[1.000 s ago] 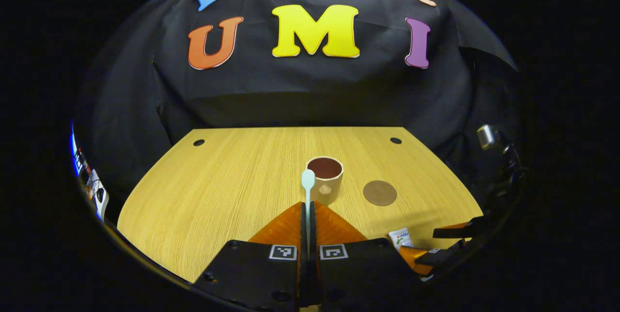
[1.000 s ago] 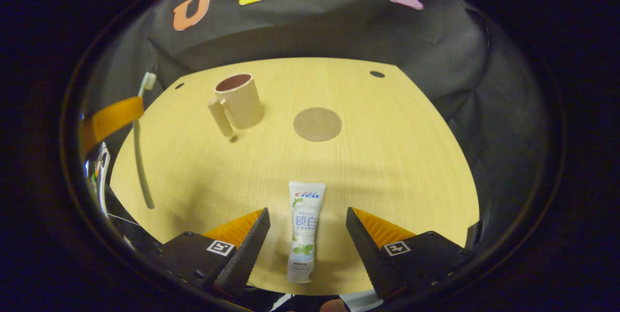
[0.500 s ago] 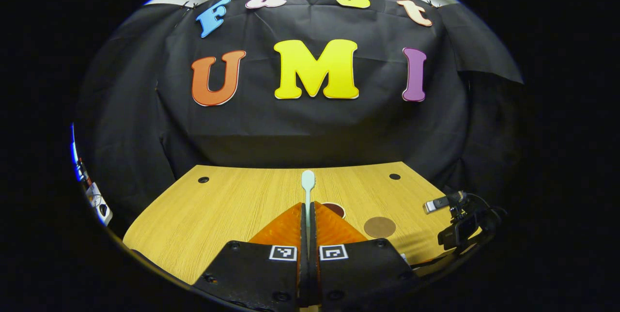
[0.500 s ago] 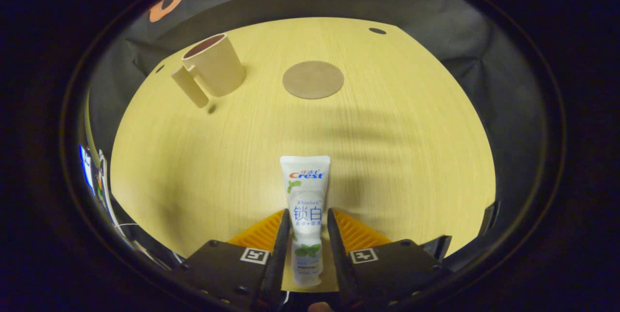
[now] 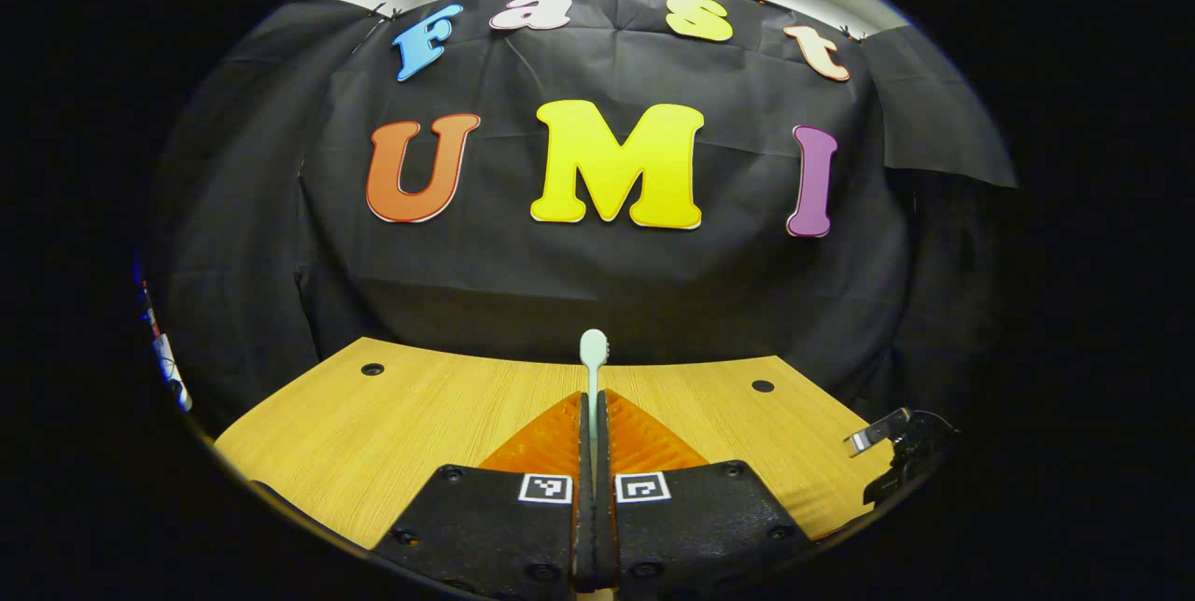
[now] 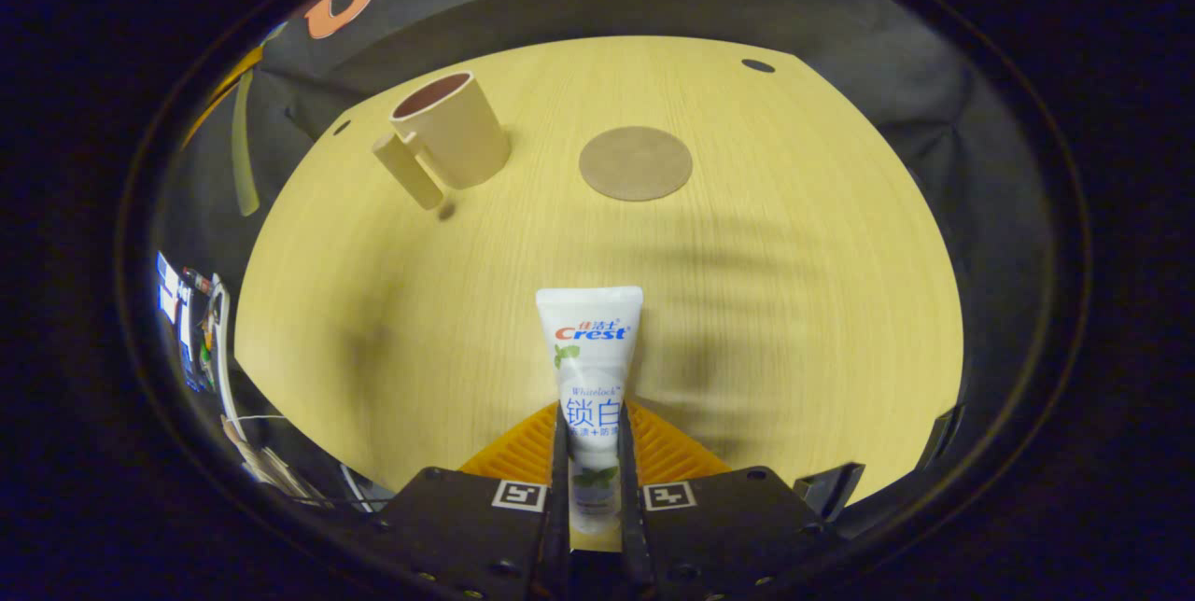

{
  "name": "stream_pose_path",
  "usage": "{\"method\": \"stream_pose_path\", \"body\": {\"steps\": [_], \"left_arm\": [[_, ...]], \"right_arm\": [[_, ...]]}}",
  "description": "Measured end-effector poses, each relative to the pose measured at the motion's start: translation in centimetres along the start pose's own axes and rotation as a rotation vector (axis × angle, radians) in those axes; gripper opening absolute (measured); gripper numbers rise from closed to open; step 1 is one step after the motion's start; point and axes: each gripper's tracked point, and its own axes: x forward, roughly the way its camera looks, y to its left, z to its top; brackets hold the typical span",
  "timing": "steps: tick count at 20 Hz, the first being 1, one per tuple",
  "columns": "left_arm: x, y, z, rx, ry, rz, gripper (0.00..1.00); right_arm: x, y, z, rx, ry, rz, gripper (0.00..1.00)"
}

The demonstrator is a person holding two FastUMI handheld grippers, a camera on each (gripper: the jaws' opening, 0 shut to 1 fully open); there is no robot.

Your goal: Put the toothbrush and toothpaste on the desktop into the cup, then pick up the cup and place it on the coaster on the desktop.

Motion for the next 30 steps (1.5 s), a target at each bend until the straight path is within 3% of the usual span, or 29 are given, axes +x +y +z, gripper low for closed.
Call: {"method": "stream_pose_path", "body": {"steps": [1, 7, 15, 26, 27, 28, 29, 30], "left_arm": [[0.8, 0.0, 0.2, -0.011, -0.008, -0.002, 0.03], [5.5, -0.3, 2.7, -0.021, -0.119, -0.023, 0.03], [10.4, -1.8, -0.3, -0.086, -0.070, -0.038, 0.04], [9.9, -2.7, -2.7, -0.043, -0.019, -0.060, 0.04], [9.5, -2.9, -2.8, -0.038, -0.012, -0.071, 0.06], [9.1, -2.7, -3.0, -0.029, -0.004, -0.071, 0.17], [8.7, -2.5, -2.9, -0.023, -0.006, -0.069, 0.61], [8.3, -2.2, -2.7, -0.018, -0.014, -0.058, 0.69]], "right_arm": [[0.1, -0.2, 0.0, 0.008, -0.014, 0.009, 0.12], [-3.6, -0.4, 0.7, -0.031, -0.104, 0.050, 0.14], [-6.8, -0.9, 1.8, -0.013, -0.180, 0.078, 0.12], [-7.5, -1.0, 2.4, 0.005, -0.219, 0.067, 0.12], [-7.7, -1.0, 2.5, -0.002, -0.226, 0.070, 0.13], [-7.7, -1.0, 2.5, -0.004, -0.231, 0.076, 0.12], [-7.7, -1.0, 2.6, -0.008, -0.237, 0.084, 0.12], [-7.7, -1.0, 2.6, -0.015, -0.244, 0.089, 0.12]]}}
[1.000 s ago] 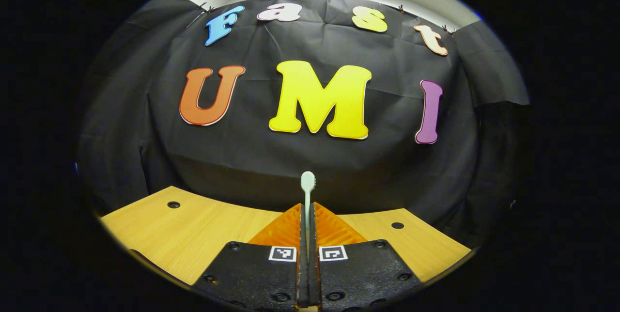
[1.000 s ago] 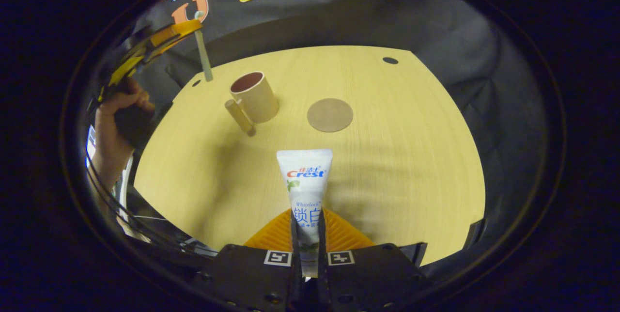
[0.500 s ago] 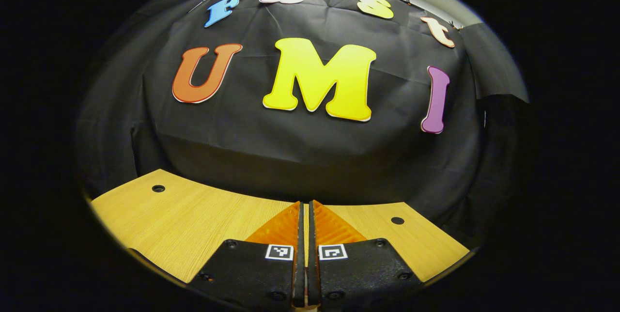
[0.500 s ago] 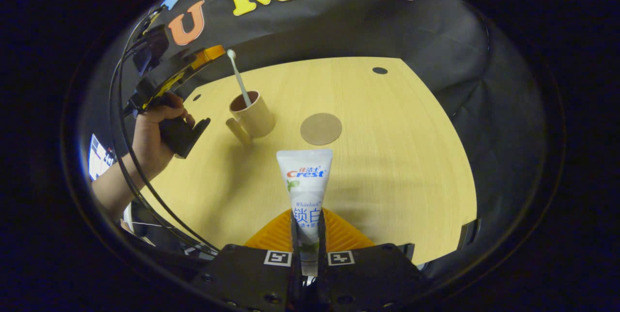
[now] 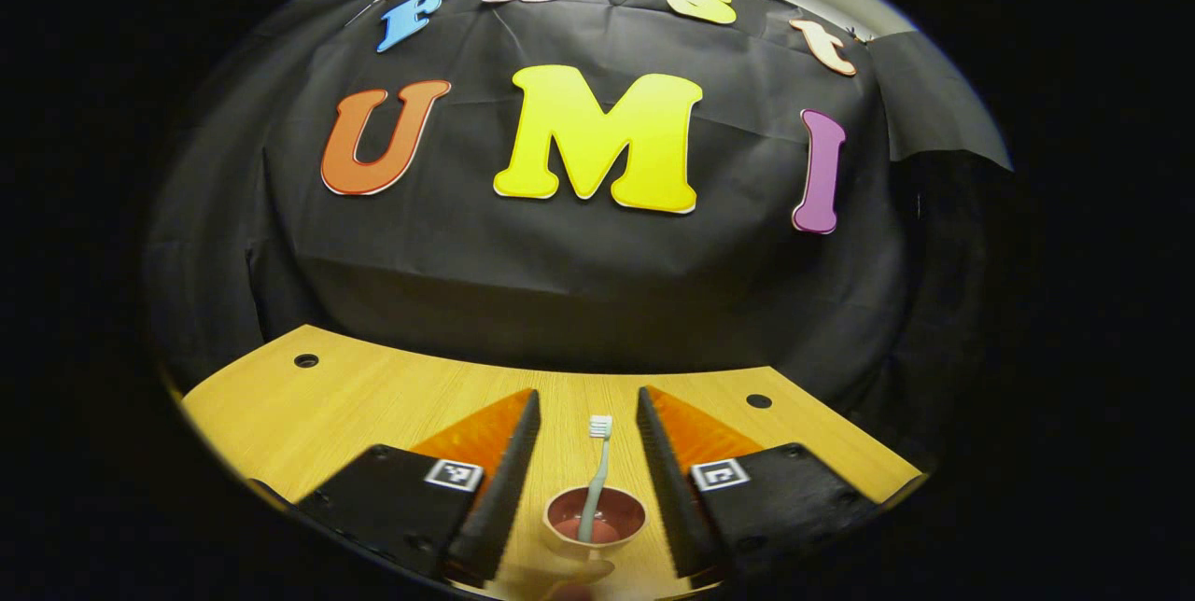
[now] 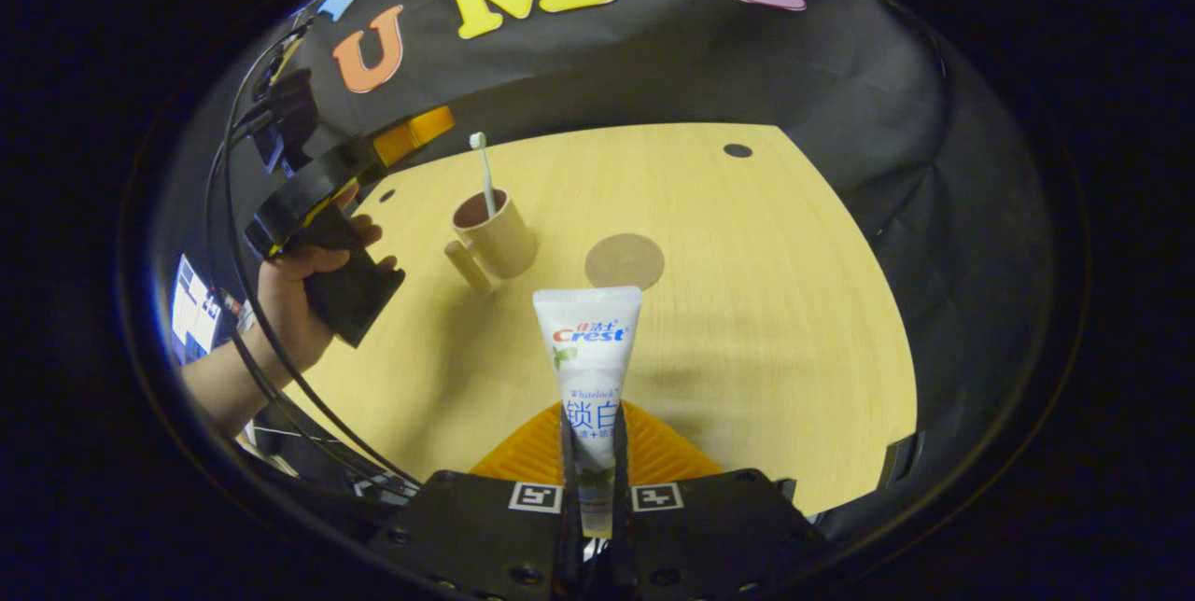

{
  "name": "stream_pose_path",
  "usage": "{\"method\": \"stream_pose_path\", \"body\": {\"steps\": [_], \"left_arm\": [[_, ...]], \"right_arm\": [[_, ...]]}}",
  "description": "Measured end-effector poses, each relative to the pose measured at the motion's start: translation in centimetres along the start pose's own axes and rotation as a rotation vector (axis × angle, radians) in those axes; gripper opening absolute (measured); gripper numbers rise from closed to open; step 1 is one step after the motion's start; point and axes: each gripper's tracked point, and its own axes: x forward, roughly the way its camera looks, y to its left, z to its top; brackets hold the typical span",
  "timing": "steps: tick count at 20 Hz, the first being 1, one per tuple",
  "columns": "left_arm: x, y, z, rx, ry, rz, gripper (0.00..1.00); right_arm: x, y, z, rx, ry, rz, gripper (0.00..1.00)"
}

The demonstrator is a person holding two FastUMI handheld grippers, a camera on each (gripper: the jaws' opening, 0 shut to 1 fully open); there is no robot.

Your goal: Put the toothbrush and toothpaste on the desktop into the cup, then pick up the cup and place it on the coaster on the desktop.

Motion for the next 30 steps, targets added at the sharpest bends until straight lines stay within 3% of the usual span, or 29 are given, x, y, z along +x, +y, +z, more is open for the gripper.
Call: {"method": "stream_pose_path", "body": {"steps": [3, 4, 7, 9, 15, 22, 30], "left_arm": [[-1.4, 1.2, 0.8, 0.002, -0.021, 0.033, 1.00], [-1.9, 1.6, 1.0, 0.004, -0.023, 0.043, 0.96], [-4.2, 3.6, 1.6, 0.018, -0.030, 0.081, 1.00], [-5.9, 5.1, 1.8, 0.029, -0.023, 0.111, 0.96], [-11.4, 8.7, 1.3, 0.050, 0.000, 0.207, 0.96], [-14.8, 10.9, 0.7, 0.064, 0.014, 0.272, 0.96], [-15.9, 11.4, 1.1, 0.073, 0.027, 0.286, 0.96]], "right_arm": [[-0.1, 0.2, 0.5, -0.017, -0.031, 0.014, 0.13], [-0.2, 0.2, 1.0, -0.022, -0.046, 0.022, 0.14], [-0.3, 0.7, 2.3, -0.048, -0.099, 0.056, 0.14], [0.5, 1.6, 3.7, -0.075, -0.134, 0.082, 0.14], [3.3, 5.5, 10.4, -0.140, -0.267, 0.149, 0.12], [6.9, 10.7, 19.5, -0.175, -0.521, 0.188, 0.12], [10.8, 13.3, 20.7, -0.164, -0.546, 0.188, 0.13]]}}
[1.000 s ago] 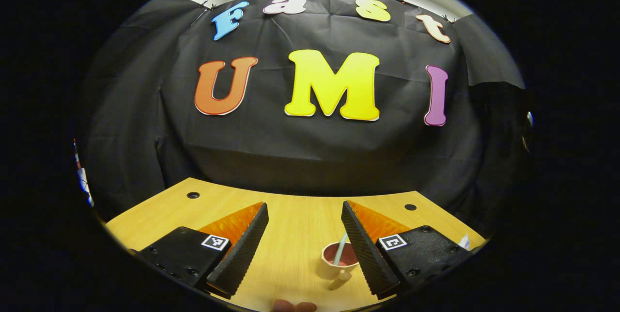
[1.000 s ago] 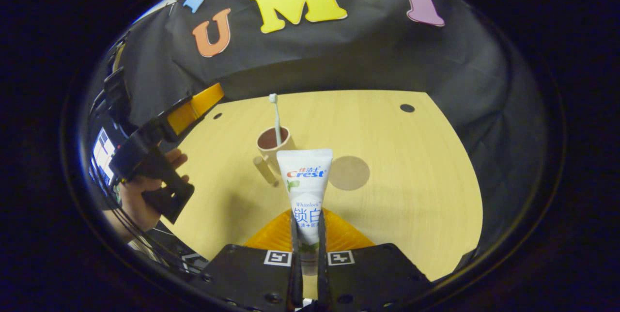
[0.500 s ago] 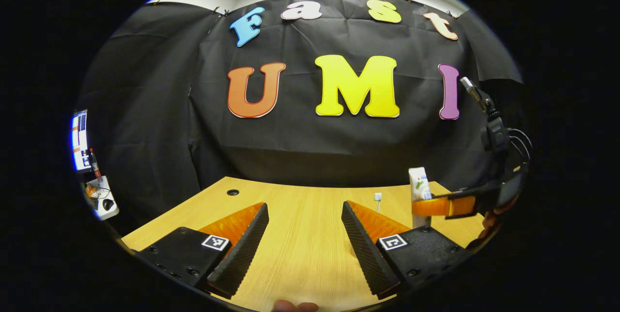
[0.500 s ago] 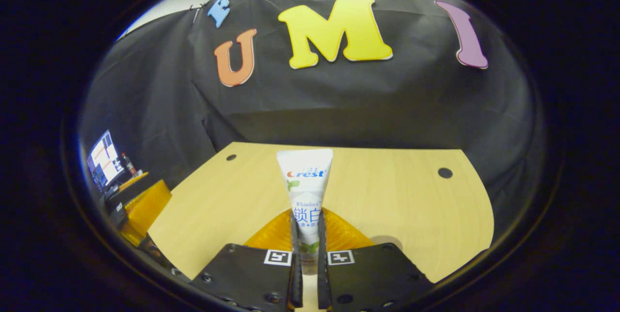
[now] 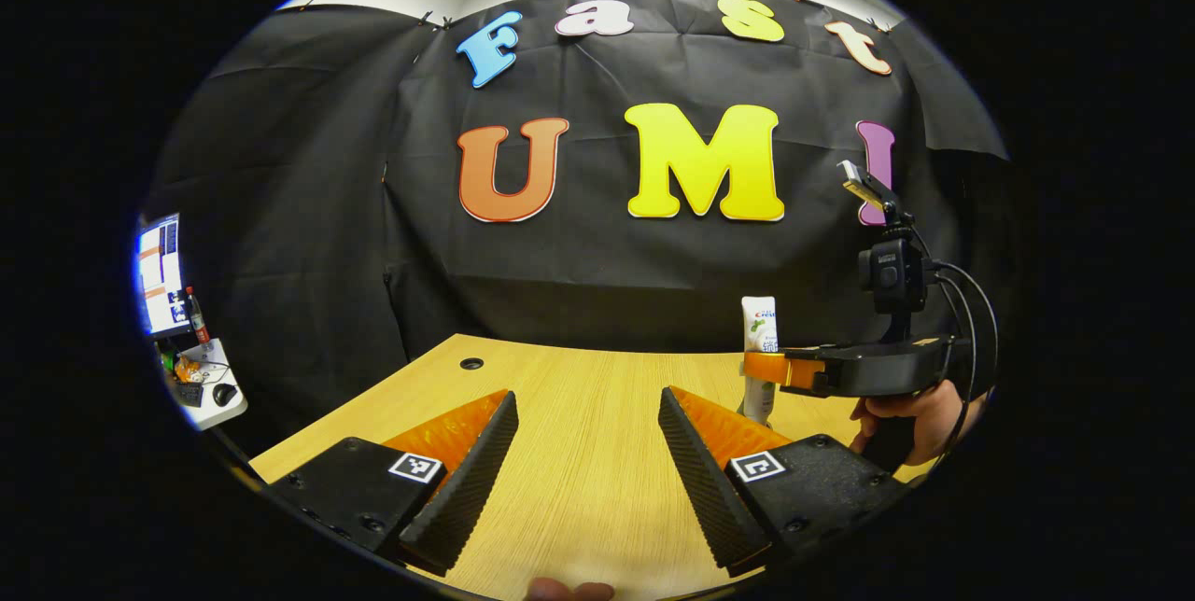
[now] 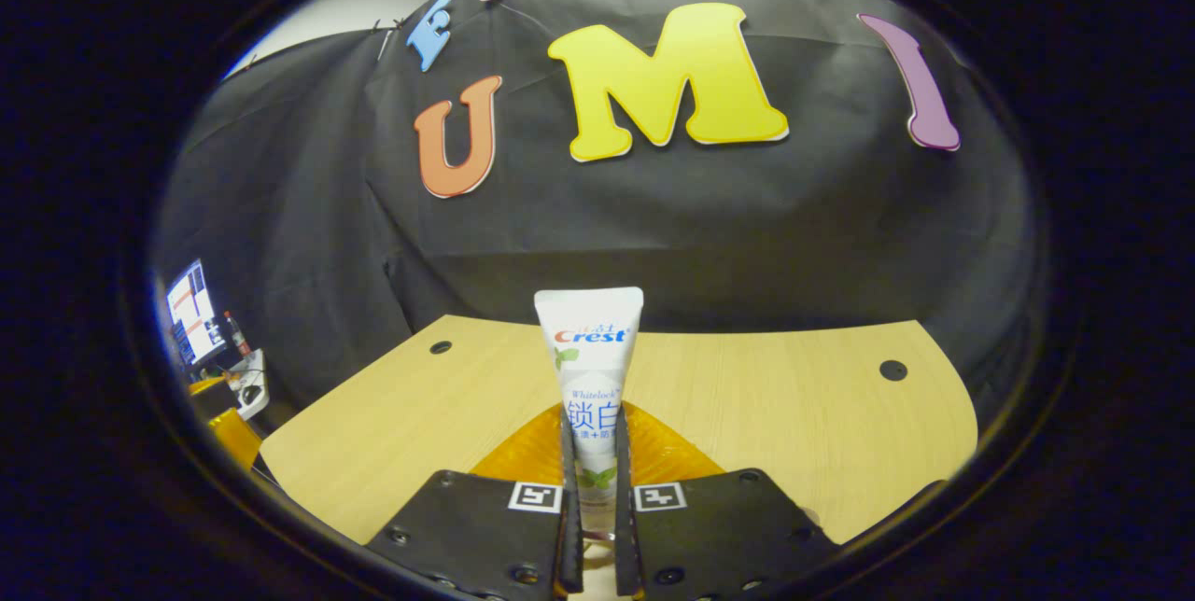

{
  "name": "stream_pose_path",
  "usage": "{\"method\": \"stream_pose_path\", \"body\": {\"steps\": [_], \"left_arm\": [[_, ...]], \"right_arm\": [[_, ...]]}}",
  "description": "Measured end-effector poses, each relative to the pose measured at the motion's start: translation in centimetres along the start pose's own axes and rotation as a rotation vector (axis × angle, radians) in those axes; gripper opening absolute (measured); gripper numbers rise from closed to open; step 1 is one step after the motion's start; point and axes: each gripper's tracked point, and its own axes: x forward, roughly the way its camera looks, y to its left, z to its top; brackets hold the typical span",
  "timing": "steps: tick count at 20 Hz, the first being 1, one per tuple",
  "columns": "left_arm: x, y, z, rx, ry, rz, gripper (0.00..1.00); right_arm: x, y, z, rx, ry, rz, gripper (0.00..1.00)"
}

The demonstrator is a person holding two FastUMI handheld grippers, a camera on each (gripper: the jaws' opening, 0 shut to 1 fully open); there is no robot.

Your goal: Put the toothbrush and toothpaste on the desktop into the cup, then pick up the cup and place it on the coaster on the desktop.

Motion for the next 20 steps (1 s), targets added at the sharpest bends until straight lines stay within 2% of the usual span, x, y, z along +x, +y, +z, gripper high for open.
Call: {"method": "stream_pose_path", "body": {"steps": [4, 9, 12, 13, 14, 15, 20], "left_arm": [[-0.1, -0.1, 0.5, 0.005, 0.000, -0.006, 0.96], [0.4, -1.1, 0.0, -0.009, 0.006, -0.022, 0.96], [0.6, -1.8, 0.0, -0.015, 0.007, -0.035, 0.96], [0.7, -2.1, 0.0, -0.014, 0.007, -0.039, 0.96], [0.7, -2.4, 0.1, -0.013, 0.006, -0.044, 0.96], [0.8, -2.7, 0.2, -0.013, 0.006, -0.048, 0.96], [0.9, -5.6, -0.3, -0.033, 0.044, -0.109, 0.96]], "right_arm": [[0.7, 0.0, -1.1, -0.020, 0.017, -0.012, 0.15], [-0.1, 0.5, -2.9, -0.057, 0.046, 0.025, 0.27], [-1.1, 0.5, -4.0, -0.059, 0.072, 0.043, 0.53], [-1.6, 0.3, -3.9, -0.049, 0.073, 0.045, 0.70], [-2.3, 0.1, -3.6, -0.036, 0.066, 0.037, 0.78], [-2.9, -0.3, -3.1, -0.023, 0.052, 0.027, 0.91], [-8.2, -2.9, -1.2, -0.032, 0.004, -0.049, 0.96]]}}
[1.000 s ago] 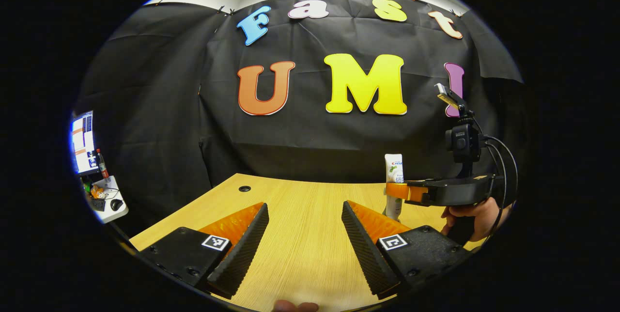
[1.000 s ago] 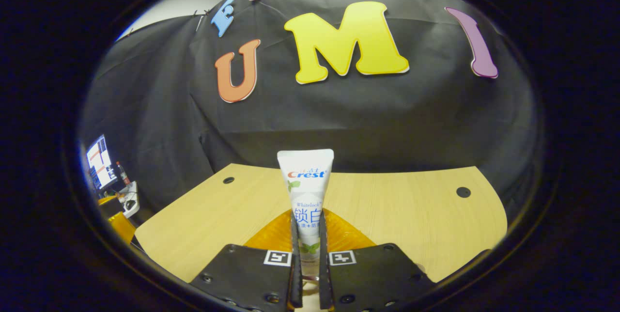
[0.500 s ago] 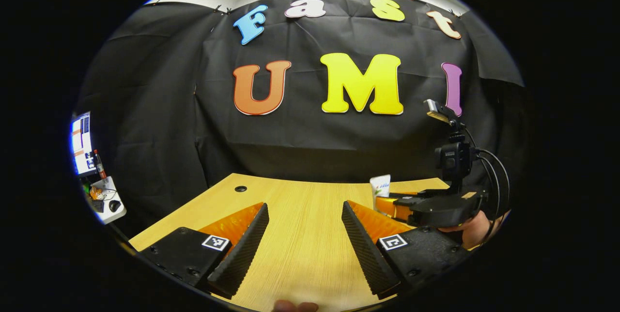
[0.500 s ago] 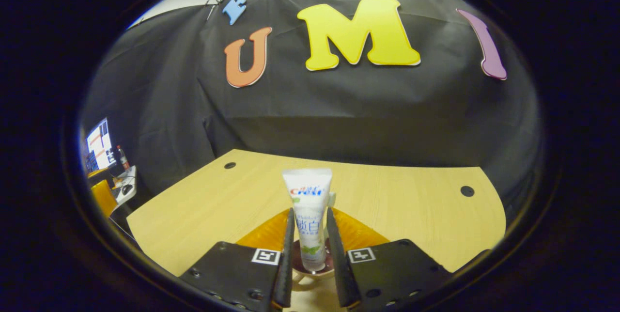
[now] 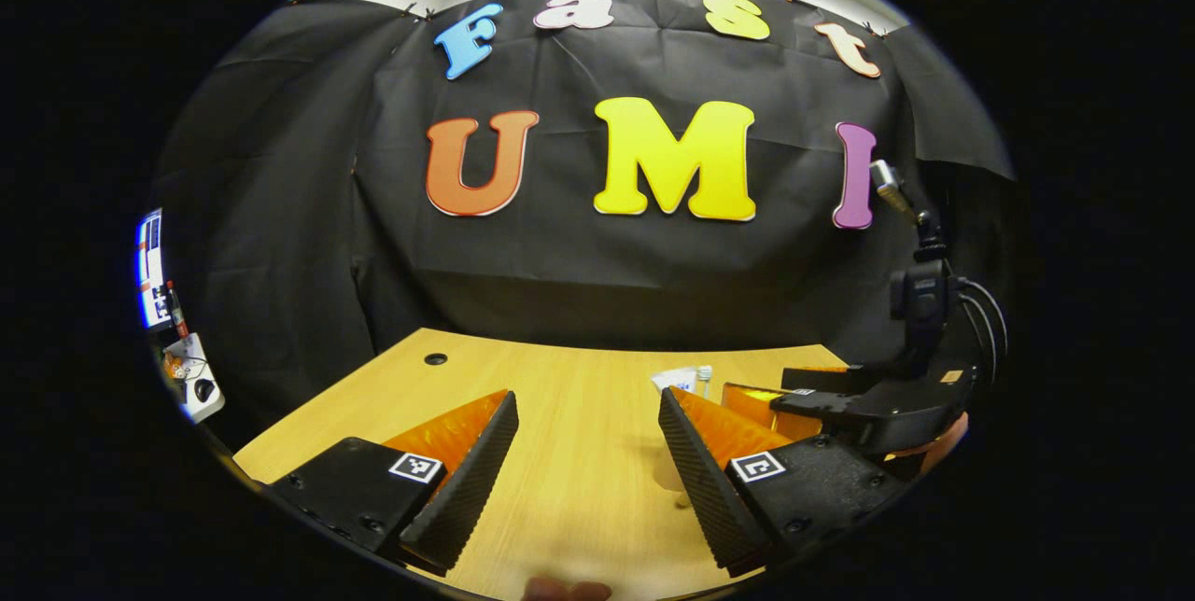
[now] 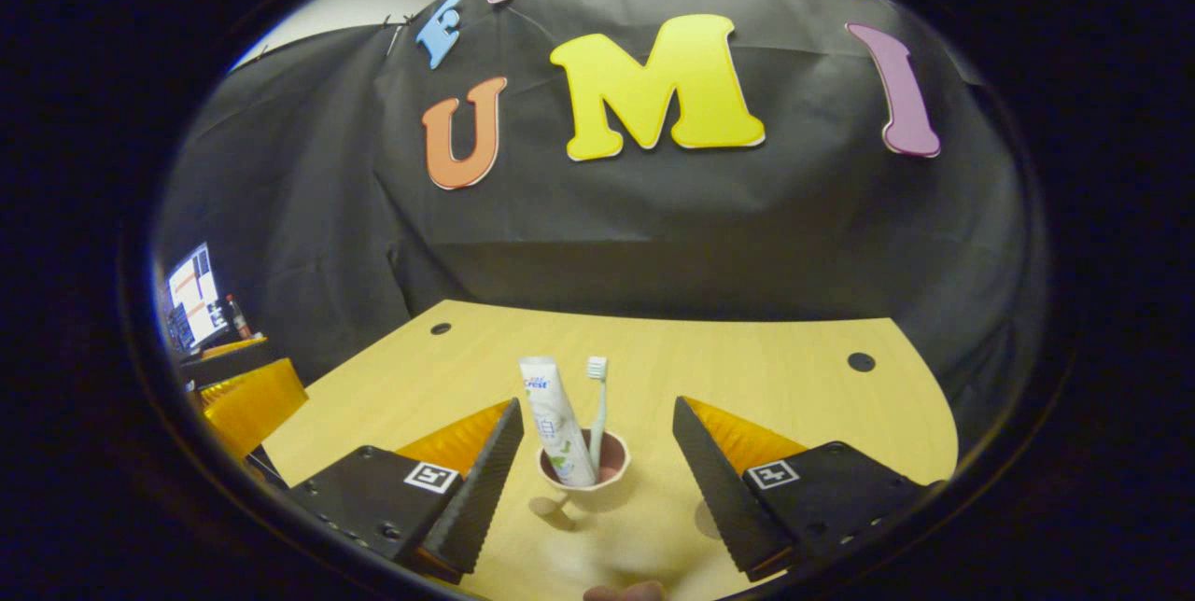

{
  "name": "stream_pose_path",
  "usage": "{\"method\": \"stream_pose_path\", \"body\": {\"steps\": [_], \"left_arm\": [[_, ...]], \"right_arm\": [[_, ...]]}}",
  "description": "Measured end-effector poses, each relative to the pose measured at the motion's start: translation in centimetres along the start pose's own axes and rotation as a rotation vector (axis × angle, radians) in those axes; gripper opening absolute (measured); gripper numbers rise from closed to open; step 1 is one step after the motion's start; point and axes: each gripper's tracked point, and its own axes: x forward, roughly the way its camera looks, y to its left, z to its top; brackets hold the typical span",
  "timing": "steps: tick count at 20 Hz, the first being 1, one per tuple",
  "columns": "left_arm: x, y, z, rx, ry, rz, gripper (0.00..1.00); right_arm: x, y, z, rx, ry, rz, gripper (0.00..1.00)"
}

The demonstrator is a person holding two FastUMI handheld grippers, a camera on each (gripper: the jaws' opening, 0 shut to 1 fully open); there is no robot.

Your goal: Put the toothbrush and toothpaste on the desktop into the cup, then pick up the cup and place it on the coaster on the desktop.

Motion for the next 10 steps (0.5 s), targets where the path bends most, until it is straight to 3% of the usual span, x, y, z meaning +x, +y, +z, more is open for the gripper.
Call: {"method": "stream_pose_path", "body": {"steps": [5, 8, 10], "left_arm": [[-0.1, -5.1, -1.8, -0.062, 0.135, -0.118, 0.97], [0.4, -7.1, -4.1, -0.062, 0.246, -0.140, 0.96], [0.7, -8.2, -6.5, -0.058, 0.393, -0.154, 0.96]], "right_arm": [[-6.7, -4.2, -0.1, 0.013, -0.013, -0.077, 0.96], [-10.9, -7.1, -1.7, -0.005, 0.002, -0.128, 0.96], [-13.2, -8.9, -2.8, 0.010, 0.021, -0.170, 0.96]]}}
